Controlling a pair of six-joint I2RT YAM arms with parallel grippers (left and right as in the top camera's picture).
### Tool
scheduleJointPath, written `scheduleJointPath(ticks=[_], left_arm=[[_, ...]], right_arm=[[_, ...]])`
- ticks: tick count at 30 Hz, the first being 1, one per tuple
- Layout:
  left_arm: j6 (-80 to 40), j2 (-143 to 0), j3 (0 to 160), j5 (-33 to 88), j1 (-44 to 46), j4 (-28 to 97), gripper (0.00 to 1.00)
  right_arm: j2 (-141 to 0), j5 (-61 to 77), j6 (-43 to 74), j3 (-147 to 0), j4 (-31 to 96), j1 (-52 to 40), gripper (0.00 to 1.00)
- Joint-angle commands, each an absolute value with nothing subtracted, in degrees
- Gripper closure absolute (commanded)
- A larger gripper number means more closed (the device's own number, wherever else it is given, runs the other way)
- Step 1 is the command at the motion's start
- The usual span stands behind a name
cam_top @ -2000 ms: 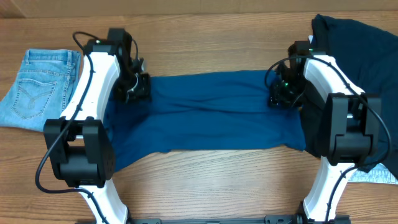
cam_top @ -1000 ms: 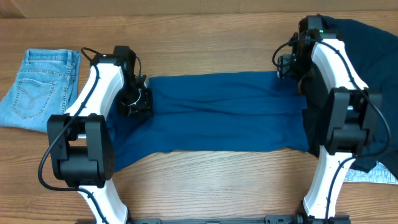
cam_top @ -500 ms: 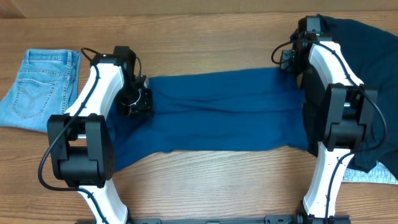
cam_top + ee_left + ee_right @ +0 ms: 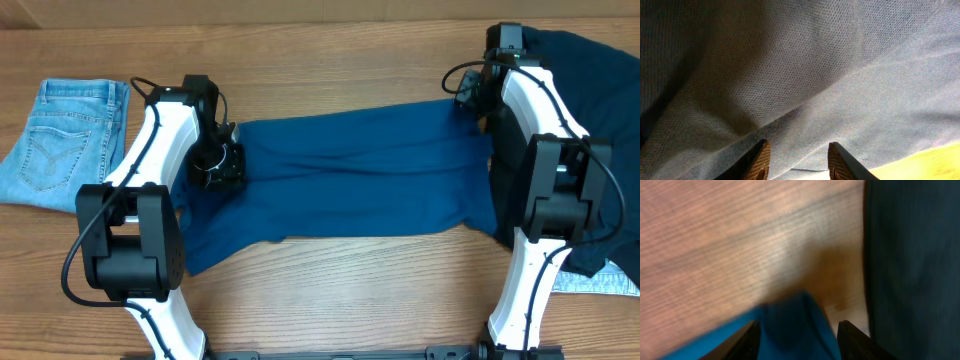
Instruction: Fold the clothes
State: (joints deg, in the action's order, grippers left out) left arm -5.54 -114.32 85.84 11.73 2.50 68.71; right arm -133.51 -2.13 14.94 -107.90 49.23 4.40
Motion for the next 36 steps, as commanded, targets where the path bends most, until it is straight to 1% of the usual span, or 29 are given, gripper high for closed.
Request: scheduleJointPath(ticks=[1,5,7,14,19,23,27,30,36], left_arm=[[-4.7,-113.2,85.6,9.5,2.3,68.2,0.59],[-5.3,-113.2,85.6,7.3,2.3,66.2,0.6],[-6.9,-113.2,85.6,5.4,2.3,64.7,0.59],[-8.4,-113.3,85.5,4.0,2.2,56.0,0.55],[-8.4,-113.3,84.0,4.0,1.5,54.5,0.56],[-8.4,-113.3,78.7,4.0,-0.2,50.8,0.56],[-8.3,-113.3,73.7,3.9,-3.7,45.7,0.56],[-8.1,-113.4,73.3,3.9,-7.6,42.4,0.59],[-9.4,-113.4,73.3,4.3,-15.1,33.0,0.59]], right_arm=[[-132.9,-2.7,12.7,-110.6,54.7,4.6,0.43],[-130.5,-2.5,9.6,-114.3,61.8,4.6,0.38],[-128.2,-2.4,8.9,-115.9,64.7,4.5,0.37],[-120.5,5.1,7.2,-116.7,73.1,4.5,0.37],[-120.1,5.3,7.2,-116.7,78.2,4.5,0.36],[-120.1,5.3,7.2,-116.7,79.2,4.5,0.36],[-120.1,5.3,7.2,-116.7,79.7,4.5,0.36],[-120.1,5.3,7.2,-116.7,79.9,4.5,0.36],[-120.1,6.3,7.2,-116.7,80.1,4.5,0.36]])
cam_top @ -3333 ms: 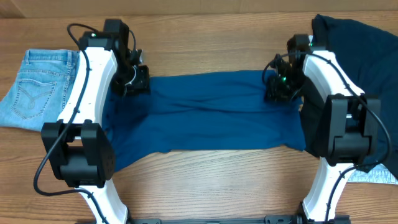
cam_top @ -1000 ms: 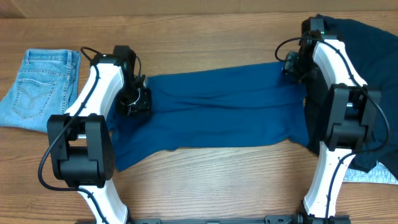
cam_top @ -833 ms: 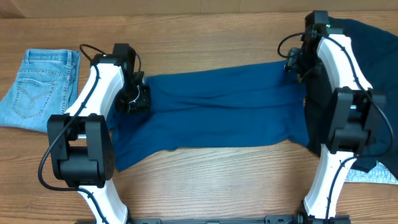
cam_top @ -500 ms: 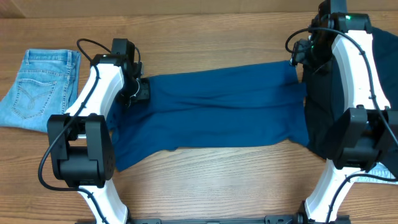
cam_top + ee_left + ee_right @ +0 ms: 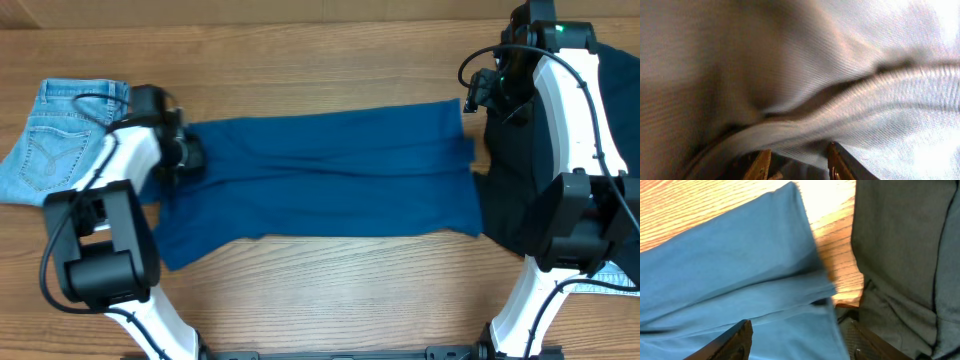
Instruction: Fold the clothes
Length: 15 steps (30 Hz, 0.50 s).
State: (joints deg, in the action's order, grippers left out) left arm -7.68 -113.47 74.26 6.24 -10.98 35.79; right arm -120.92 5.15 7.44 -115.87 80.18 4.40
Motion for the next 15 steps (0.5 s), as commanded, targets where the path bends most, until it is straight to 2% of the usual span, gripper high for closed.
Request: scheduleJointPath(ticks=[1,5,8,12,15], left_arm=[[-9.4,-113.4,73.3,4.5,-15.7,32.5,0.59],[-8.6,-113.4,73.5,4.8,-16.1,32.4,0.59],[-5.9,-113.3,74.8,9.3,-15.7,34.9,0.58],[-3.1,-112.9,81.1,15.7,-14.6,42.3,0.54],[-1.2,-111.1,88.2,16.1,-13.3,49.0,0.51]], right_arm=[[-120.1,6.3,7.2,-116.7,80.1,4.5,0.36],[-120.1,6.6,7.0,-116.7,80.3,4.5,0.36],[-120.1,7.8,5.8,-116.7,81.7,4.5,0.36],[-120.1,7.4,4.2,-116.7,82.8,4.8,0.34],[-120.1,7.0,3.9,-117.7,83.4,5.8,0.32]])
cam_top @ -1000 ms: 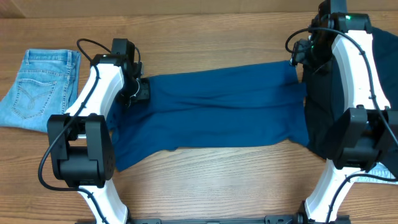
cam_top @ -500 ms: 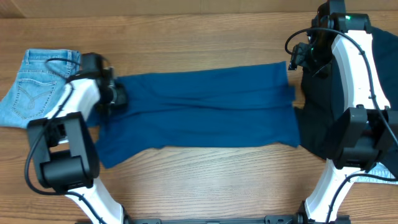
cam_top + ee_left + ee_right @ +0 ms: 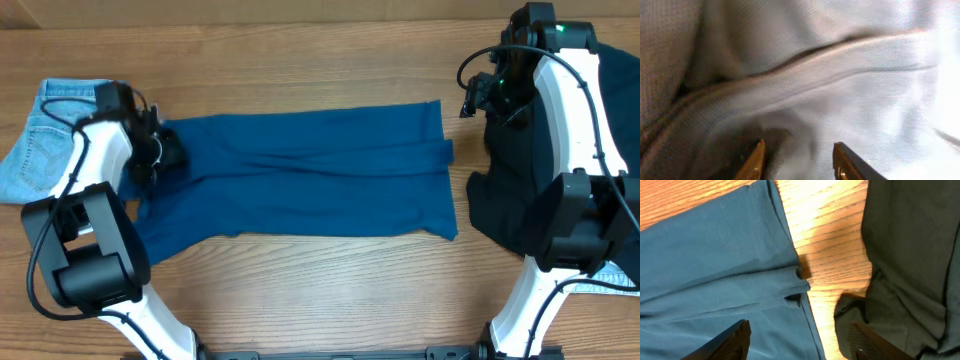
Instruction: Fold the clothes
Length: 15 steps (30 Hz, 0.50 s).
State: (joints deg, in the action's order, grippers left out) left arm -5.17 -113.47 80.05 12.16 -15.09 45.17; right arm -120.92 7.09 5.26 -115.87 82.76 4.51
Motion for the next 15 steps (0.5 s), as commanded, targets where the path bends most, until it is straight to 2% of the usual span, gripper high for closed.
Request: scheduleJointPath(ticks=[1,6,15], left_arm=[[-1.0,-110.0,90.8,16.1,-12.7,51.3,0.5],[-1.8,-102.5,97.6,15.1,-10.7,59.8,0.47],[-7.4,-92.7,97.6,10.0,-8.8,75.5,0.48]], right_arm=[[-119.9,6.5,4.0,-118.7,84.4,6.2,0.33],[-114.3,6.1,4.3,-120.4,88.7,6.8,0.32],[-105.1,6.5,7.0,-119.1,97.1,6.8,0.32]])
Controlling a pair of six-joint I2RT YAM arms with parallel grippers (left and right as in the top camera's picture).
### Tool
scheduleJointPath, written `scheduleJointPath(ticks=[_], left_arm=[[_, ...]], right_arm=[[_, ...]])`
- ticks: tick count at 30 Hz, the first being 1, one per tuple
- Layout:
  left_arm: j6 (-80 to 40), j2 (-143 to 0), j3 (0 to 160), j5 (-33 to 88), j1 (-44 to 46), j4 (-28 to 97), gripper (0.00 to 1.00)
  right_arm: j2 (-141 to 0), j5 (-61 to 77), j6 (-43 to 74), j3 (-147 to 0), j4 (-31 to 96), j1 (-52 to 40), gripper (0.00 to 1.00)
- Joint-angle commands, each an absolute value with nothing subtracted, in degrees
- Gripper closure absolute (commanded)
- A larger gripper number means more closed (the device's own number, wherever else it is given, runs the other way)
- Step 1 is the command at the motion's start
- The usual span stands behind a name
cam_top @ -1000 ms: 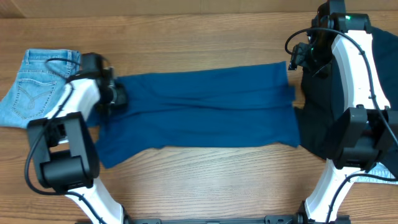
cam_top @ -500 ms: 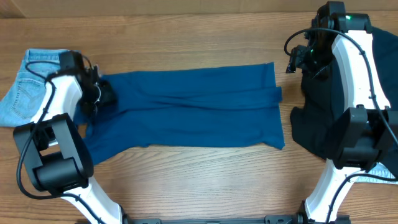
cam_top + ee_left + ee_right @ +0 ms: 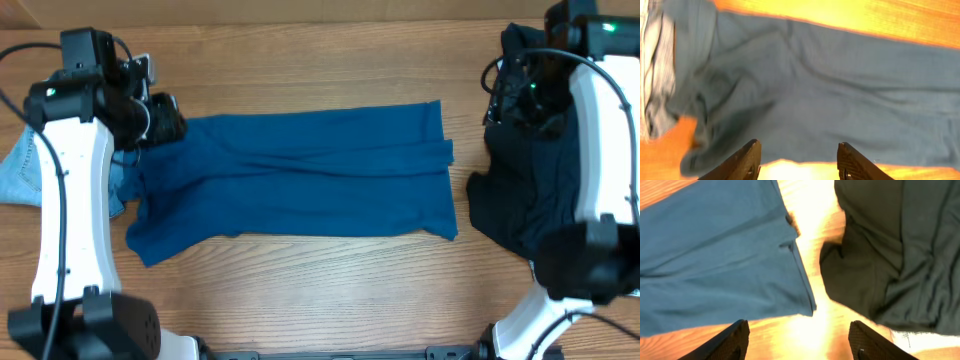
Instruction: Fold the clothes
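A blue garment (image 3: 300, 175) lies spread flat across the middle of the table, with a few long creases. In the left wrist view the blue garment (image 3: 830, 95) fills the frame from above. My left gripper (image 3: 798, 150) hangs open above the cloth's left end with nothing between its fingers; overhead shows the left gripper (image 3: 165, 118) at the garment's upper left corner. My right gripper (image 3: 797, 330) is open and empty too, high over the gap between the garment's right edge (image 3: 802, 287) and a dark pile.
A pile of dark clothes (image 3: 525, 205) lies at the right, a little apart from the blue garment. Folded light jeans (image 3: 15, 165) sit at the far left, partly under the blue cloth's left end. A pale item (image 3: 615, 300) peeks from under the dark pile.
My left gripper was down in the folds at the garment's left end; now it is raised above it, open. The right gripper is also higher. The blue garment lies where it was.
At first both grippers were at the ends of the blue garment, whose right end reached the dark pile. Then the right gripper was off it and the cloth lay further left with the left gripper. It ended clear of the pile, and both grippers are now raised.
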State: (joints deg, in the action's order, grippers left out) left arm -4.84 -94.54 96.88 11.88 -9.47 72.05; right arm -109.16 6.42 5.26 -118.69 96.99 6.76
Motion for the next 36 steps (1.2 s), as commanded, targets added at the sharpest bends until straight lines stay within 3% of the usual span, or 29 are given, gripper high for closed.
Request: scheduleJointPath(ticks=[1,7,16,23,36], left_arm=[[-7.5,-92.4,97.5,9.6,-8.4,77.0,0.5],[-9.9,-89.4,92.1,5.5,-3.6,82.5,0.53],[-20.8,-74.1,66.6,-0.1,0.7,72.8,0.52],[-25.8,-64.6,48.6,-2.0,0.7,64.5,0.44],[-37.5,-65.2,39.5,-3.7,-2.7,56.8,0.43]], right_arm=[[-104.5,6.6,7.4,-118.6,97.1,6.8,0.32],[-95.0,6.8,7.5,-105.4,96.5,6.7,0.32],[-82.5,13.7,7.2,-78.6,83.0,6.3,0.31],[-81.1,22.5,7.3,-56.8,65.9,5.7,0.27],[-81.1,22.6,7.5,-40.7,47.6,5.7,0.28]])
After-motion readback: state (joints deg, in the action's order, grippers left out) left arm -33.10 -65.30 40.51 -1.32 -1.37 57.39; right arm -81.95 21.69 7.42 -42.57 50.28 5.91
